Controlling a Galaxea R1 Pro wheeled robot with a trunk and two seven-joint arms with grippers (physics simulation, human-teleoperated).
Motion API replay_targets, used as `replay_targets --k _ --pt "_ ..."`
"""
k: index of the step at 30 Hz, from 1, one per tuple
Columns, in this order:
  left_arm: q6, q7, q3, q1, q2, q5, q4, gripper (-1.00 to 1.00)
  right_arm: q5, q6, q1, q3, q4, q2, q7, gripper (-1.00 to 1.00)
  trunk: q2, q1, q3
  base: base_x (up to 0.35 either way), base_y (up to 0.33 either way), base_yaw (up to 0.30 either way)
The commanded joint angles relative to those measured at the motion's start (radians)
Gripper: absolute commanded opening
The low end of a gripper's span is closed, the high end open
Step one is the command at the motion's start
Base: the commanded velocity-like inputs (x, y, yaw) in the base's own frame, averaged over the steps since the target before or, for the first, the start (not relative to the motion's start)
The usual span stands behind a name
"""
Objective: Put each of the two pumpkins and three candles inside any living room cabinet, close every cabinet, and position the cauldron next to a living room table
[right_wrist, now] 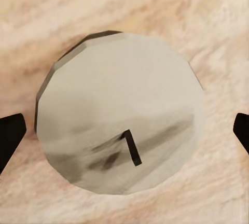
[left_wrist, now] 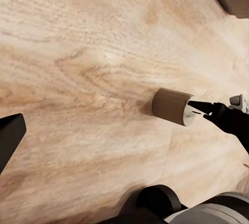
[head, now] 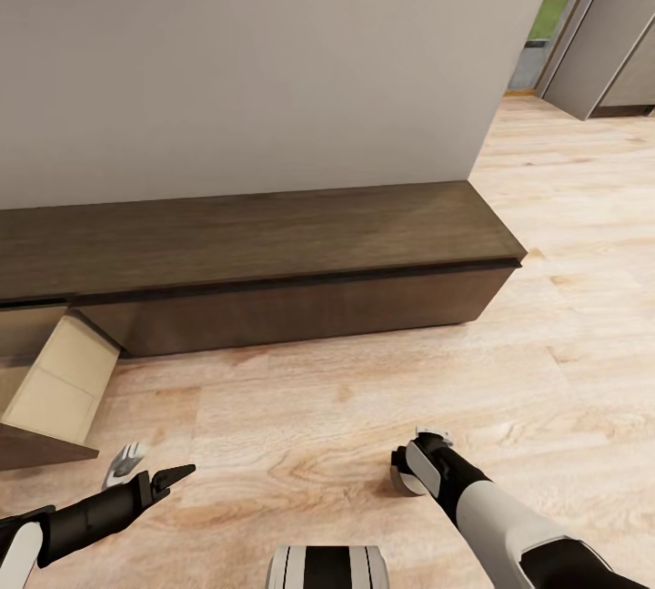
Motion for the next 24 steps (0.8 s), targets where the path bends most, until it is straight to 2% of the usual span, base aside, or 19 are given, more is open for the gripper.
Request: replay_targets --k 1,4,24 --pt "0.0 0.0 0.0 0.0 0.0 0.0 0.0 1.0 0.0 0.0 0.0 0.0 0.0 0.0 0.001 1.0 0.0 0.0 -0.004 0.0 0.0 0.0" --pt "0.0 0.0 0.0 0.0 -0.001 0.0 0.0 1.0 0.0 0.0 0.0 0.0 0.0 0.0 0.002 1.0 -0.001 0.002 -0.015 0.0 0.0 0.0" --pt "0.0 0.0 0.0 0.0 -0.002 -0.001 0.0 1.0 0.0 0.0 0.001 0.001 0.0 0.0 0.004 1.0 -0.001 0.002 -0.015 0.0 0.0 0.0"
